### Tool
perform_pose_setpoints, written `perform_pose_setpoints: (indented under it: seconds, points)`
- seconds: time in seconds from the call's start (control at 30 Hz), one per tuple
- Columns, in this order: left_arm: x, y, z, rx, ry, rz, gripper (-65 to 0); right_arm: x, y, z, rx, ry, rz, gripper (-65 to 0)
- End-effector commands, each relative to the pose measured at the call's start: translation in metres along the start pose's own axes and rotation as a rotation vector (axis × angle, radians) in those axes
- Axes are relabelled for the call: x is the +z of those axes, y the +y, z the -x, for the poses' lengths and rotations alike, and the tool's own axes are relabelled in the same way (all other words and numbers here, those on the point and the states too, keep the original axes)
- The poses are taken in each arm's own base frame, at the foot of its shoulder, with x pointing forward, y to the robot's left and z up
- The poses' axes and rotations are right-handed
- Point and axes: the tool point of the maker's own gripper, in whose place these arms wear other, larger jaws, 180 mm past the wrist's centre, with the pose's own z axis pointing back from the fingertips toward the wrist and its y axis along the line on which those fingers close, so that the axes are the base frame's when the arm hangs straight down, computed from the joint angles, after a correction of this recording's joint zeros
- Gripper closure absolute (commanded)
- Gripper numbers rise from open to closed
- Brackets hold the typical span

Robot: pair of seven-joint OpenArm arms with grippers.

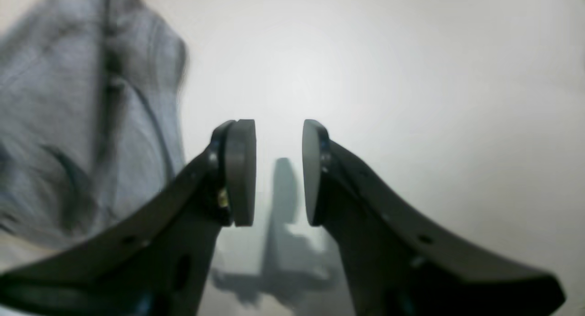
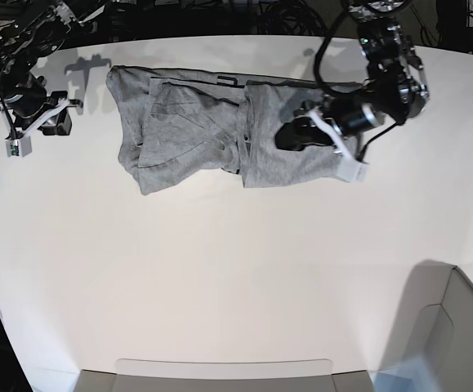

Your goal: Fold the T-shirt properly

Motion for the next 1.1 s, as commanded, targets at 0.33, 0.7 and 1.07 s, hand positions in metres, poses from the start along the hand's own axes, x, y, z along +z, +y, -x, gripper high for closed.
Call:
perform_pose_setpoints:
  seconds: [0.33,0.7,1.07]
  points:
    - [0.003,-0.002,0.011,0.016,0.013,0.01,-9.4,-0.05,0.013,0.043,-0.125,0.143,-0.233,-18.0]
    - [0.006,0.003,0.012,0.007,0.021,-0.005,-9.4,-0.08,0.094,0.079,-0.081,0.279,-0.431,-18.0]
    - [0.008,0.005,0.019,0.023,0.033,-0.013,-9.4,-0.089,0.151,0.103,0.024,0.386,-0.51,-17.4]
